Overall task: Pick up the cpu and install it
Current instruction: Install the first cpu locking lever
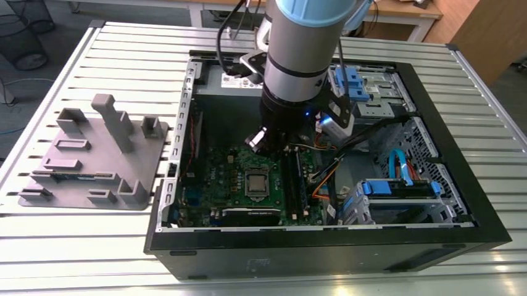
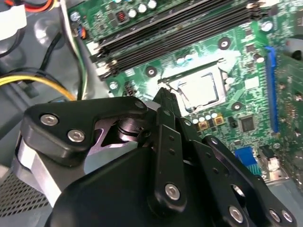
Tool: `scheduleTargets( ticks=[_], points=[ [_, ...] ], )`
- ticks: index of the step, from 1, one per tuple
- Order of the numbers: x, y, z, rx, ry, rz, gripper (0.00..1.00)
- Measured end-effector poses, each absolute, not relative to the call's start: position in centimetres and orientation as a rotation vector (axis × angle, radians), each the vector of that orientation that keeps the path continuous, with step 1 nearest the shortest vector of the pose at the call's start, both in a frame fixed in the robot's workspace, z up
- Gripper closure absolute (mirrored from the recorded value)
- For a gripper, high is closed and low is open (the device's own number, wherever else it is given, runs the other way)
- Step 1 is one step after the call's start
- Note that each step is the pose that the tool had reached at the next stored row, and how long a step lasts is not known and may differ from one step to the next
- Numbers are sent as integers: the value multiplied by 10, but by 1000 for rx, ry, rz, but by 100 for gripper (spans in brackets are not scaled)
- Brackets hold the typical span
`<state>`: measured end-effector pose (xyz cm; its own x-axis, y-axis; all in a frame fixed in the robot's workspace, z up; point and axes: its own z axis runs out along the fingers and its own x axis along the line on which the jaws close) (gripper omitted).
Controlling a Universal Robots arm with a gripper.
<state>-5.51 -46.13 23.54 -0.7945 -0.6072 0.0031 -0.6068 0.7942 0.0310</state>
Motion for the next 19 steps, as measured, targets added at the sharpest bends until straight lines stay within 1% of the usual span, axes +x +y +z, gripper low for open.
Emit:
scheduleTargets(
  ticks=[6, 10, 19],
  points=[
    [-55, -461, 234, 948, -2965, 26, 89],
    [-55, -461, 232, 907, -2971, 59, 89],
    [-55, -462, 221, 828, -2989, 71, 89]
  ],
)
